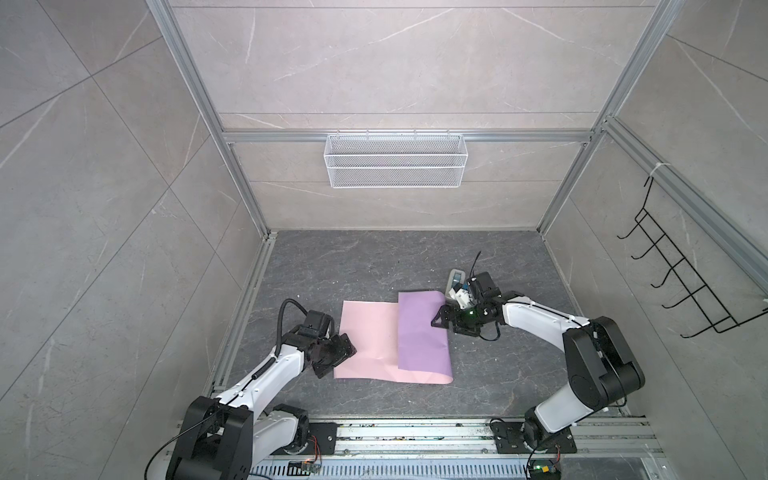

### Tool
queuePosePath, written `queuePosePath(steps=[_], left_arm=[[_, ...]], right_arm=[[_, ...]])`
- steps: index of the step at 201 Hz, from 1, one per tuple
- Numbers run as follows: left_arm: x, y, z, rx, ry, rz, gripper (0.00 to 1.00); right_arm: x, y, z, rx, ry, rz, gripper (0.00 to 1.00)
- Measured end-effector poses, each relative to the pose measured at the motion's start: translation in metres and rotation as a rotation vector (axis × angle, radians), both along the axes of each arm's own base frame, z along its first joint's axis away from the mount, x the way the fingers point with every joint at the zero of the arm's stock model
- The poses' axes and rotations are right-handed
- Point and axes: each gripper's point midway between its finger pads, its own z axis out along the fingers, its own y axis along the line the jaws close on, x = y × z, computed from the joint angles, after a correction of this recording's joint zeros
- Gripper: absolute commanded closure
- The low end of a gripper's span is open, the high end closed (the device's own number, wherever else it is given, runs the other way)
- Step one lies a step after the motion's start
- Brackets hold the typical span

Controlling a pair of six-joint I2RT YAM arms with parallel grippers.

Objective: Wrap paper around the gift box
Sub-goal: 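Release the flap with the left gripper, move it over pink paper while right holds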

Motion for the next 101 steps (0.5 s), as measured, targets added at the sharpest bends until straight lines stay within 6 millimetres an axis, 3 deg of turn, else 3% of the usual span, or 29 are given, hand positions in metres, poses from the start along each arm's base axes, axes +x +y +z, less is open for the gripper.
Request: queuePosePath(steps=[45, 101], left_arm=[[0.01, -0.016, 0.009, -0.09, -0.028, -0.047, 0.2], [0.05, -0.014, 0.027, -0.161, -0.116, -0.022, 0.2]], right_arm=[[0.0, 0.0, 0.0, 0.0, 0.0, 0.0, 0.04], [0.0, 0.0, 0.0, 0.001, 0.001, 0.0, 0.04]])
